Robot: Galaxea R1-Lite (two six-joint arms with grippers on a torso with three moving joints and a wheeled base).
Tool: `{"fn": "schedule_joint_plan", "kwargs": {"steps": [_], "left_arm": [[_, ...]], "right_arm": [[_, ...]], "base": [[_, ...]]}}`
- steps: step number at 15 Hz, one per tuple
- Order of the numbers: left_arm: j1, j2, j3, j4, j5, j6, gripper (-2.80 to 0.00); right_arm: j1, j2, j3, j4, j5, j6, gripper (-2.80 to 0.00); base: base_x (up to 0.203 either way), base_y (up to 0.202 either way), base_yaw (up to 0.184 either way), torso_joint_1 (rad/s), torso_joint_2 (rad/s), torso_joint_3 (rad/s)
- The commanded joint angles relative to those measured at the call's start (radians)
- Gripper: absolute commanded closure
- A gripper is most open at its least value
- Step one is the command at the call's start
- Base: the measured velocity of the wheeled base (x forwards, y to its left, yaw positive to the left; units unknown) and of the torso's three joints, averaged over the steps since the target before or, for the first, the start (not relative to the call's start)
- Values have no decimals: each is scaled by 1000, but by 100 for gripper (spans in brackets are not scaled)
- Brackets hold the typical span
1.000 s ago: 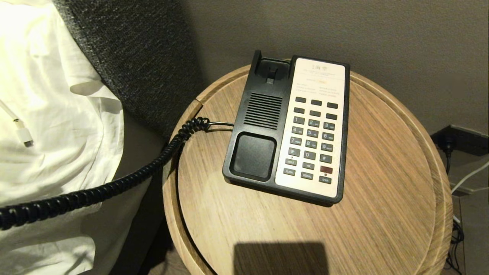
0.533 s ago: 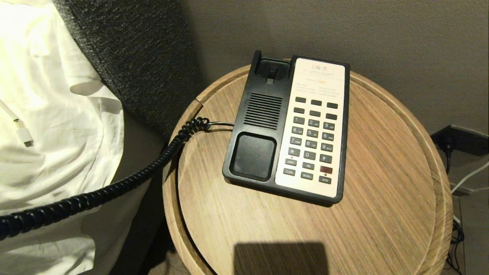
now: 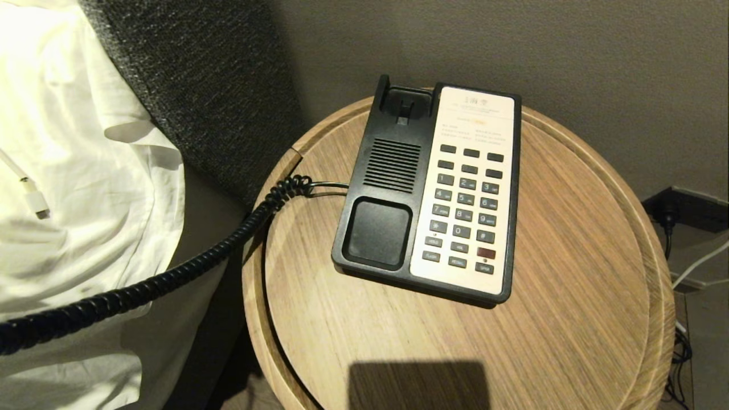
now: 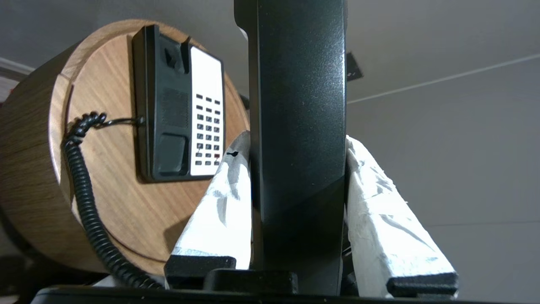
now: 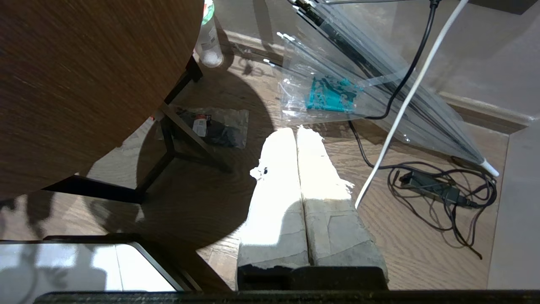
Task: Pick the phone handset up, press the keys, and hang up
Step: Dial the number
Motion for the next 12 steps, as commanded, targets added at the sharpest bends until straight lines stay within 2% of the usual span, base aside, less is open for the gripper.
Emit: {"fn": "schedule_joint_plan", "kwargs": {"steps": [1, 8, 10, 12], "left_arm": [[0, -4, 11, 5, 5, -4, 0], [0, -30, 41, -2, 7, -5, 0], [0, -18, 22, 5, 8, -3, 0], [0, -17, 33, -2, 7, -4, 0]], "right_arm": [[0, -1, 0, 0, 2, -8, 0], [0, -2, -34, -1, 1, 17, 0], [0, -2, -161, 77, 23, 51, 0], [0, -2, -340, 249, 49, 97, 0]], "base": [[0, 0, 0, 0, 0, 0], [0, 0, 0, 0, 0, 0], [0, 0, 0, 0, 0, 0], [0, 0, 0, 0, 0, 0]]}}
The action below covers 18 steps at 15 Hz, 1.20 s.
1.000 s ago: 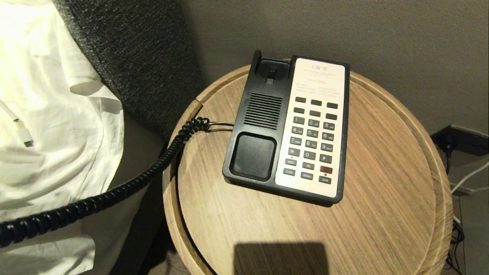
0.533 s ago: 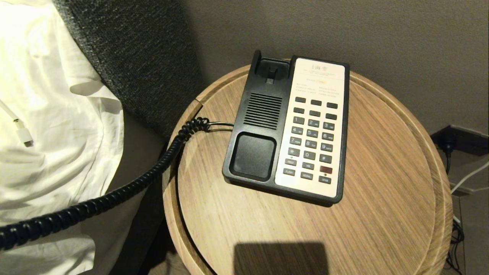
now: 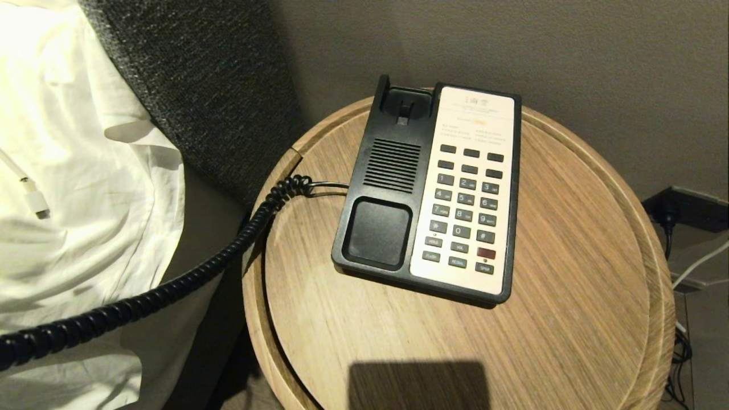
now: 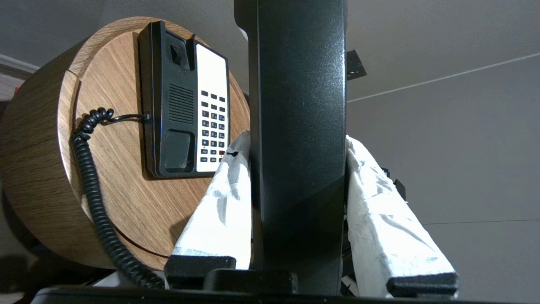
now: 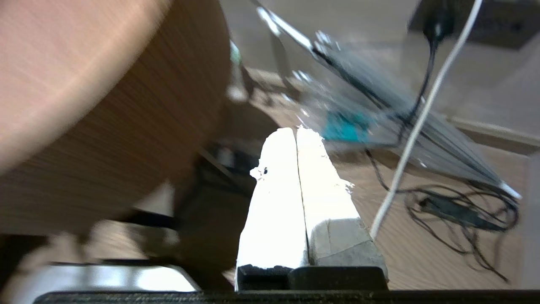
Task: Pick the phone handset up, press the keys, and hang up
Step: Dial the number
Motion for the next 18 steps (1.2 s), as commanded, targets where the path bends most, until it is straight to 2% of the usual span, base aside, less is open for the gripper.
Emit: {"fn": "schedule_joint_plan", "kwargs": {"steps": [1, 4, 6, 8, 10, 13, 16, 18], "left_arm": [[0, 9, -3, 0, 4, -3, 0], [0, 18, -18, -1, 6, -3, 0], [2, 16, -21, 0, 6, -3, 0], [2, 8, -16, 4, 6, -3, 0], [3, -1, -14, 4, 7, -3, 0], [3, -13, 9, 2, 7, -3, 0], [3, -2, 8, -3, 7, -2, 0], [2, 6, 5, -4, 7, -2, 0]], "right_arm": [[0, -2, -224, 202, 34, 37, 0], [0, -2, -468, 406, 150, 107, 0], [0, -2, -564, 434, 254, 218, 0], [0, -1, -648, 443, 310, 265, 0], [0, -1, -745, 448, 316, 312, 0], [0, 57, -880, 475, 307, 340, 0], [3, 357, -1050, 456, 282, 376, 0], [4, 533, -1094, 454, 271, 383, 0]], "base": [[0, 0, 0, 0, 0, 0], [0, 0, 0, 0, 0, 0], [0, 0, 0, 0, 0, 0], [0, 0, 0, 0, 0, 0], [0, 0, 0, 0, 0, 0], [0, 0, 0, 0, 0, 0], [0, 0, 0, 0, 0, 0], [0, 0, 0, 0, 0, 0]]}}
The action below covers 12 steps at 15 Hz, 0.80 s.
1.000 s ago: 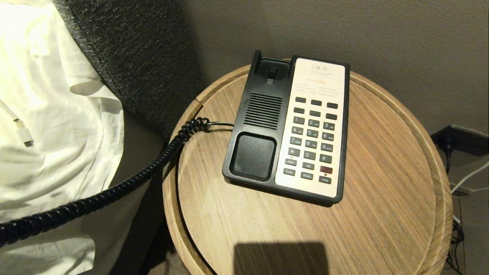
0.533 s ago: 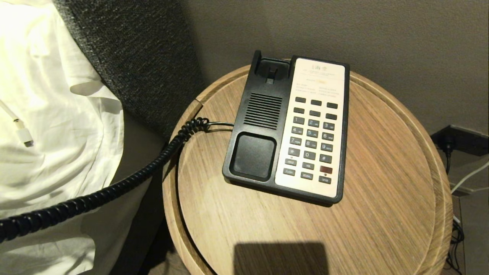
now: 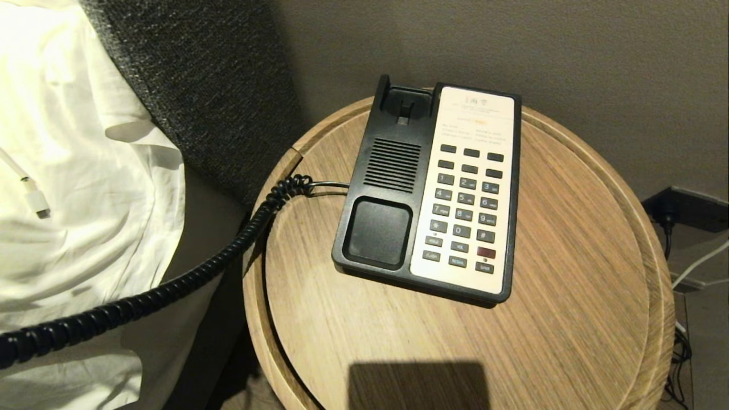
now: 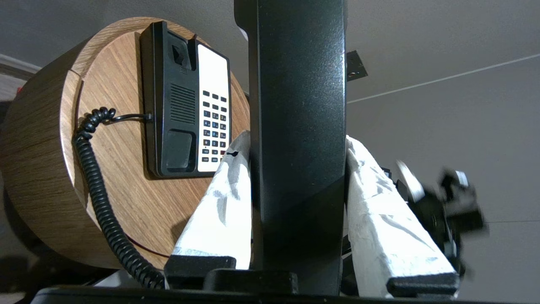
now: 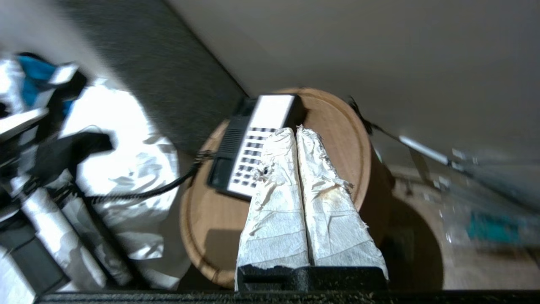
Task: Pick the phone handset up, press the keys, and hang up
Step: Dial the number
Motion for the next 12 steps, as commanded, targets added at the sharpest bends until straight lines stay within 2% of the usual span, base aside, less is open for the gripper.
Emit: {"fn": "schedule_joint_plan", "kwargs": {"steps": [1, 4, 6, 12], "left_arm": [[-1, 7, 2, -4, 5, -4, 0], [1, -2, 14, -4, 5, -3, 0], [1, -2, 14, -4, 5, -4, 0], [1, -5, 26, -5, 5, -3, 0]], "right_arm": [[0, 286, -28, 29, -2, -21, 0], [4, 476, 25, 76, 3, -127, 0], [28, 592, 40, 81, 45, -155, 0], [289, 828, 25, -38, 73, -142, 0]], "base": [[0, 0, 0, 0, 0, 0], [0, 0, 0, 0, 0, 0], [0, 0, 0, 0, 0, 0], [0, 0, 0, 0, 0, 0]]}}
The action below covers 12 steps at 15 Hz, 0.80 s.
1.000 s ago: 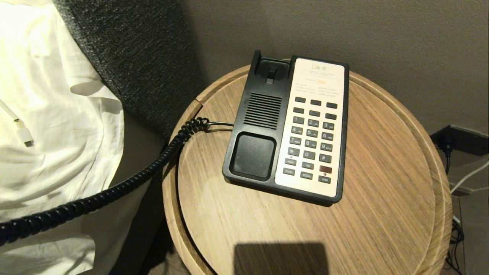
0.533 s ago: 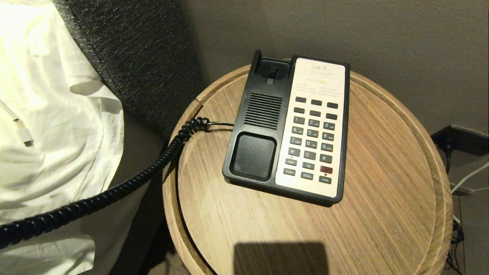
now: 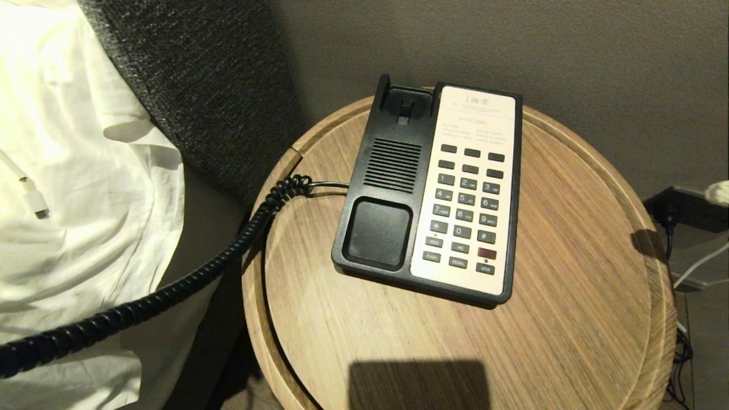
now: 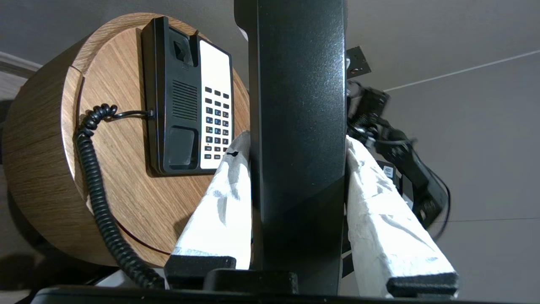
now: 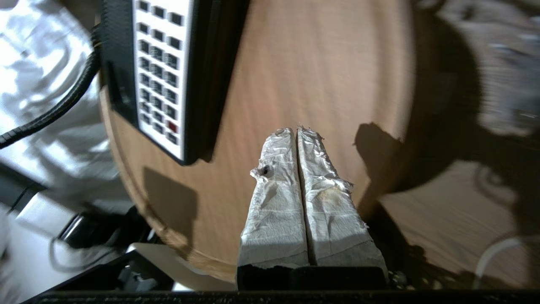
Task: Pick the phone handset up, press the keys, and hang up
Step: Dial the number
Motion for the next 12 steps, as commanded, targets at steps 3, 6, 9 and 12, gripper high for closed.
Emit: {"fn": "schedule_joint_plan", "kwargs": {"steps": [3, 6, 9, 12], "left_arm": [[0, -4, 1, 3, 6, -3, 0], [0, -8, 3, 5, 4, -4, 0], [0, -16, 12, 3, 6, -4, 0], [0, -16, 16, 3, 6, -4, 0]], "right_arm": [[139, 171, -77, -52, -10, 46, 0], [226, 208, -144, -52, -31, 56, 0], [345, 235, -220, -52, -94, 125, 0], [426, 262, -249, -41, -154, 145, 0]], "base": [[0, 0, 0, 0, 0, 0], [0, 0, 0, 0, 0, 0], [0, 0, 0, 0, 0, 0], [0, 0, 0, 0, 0, 0]]}}
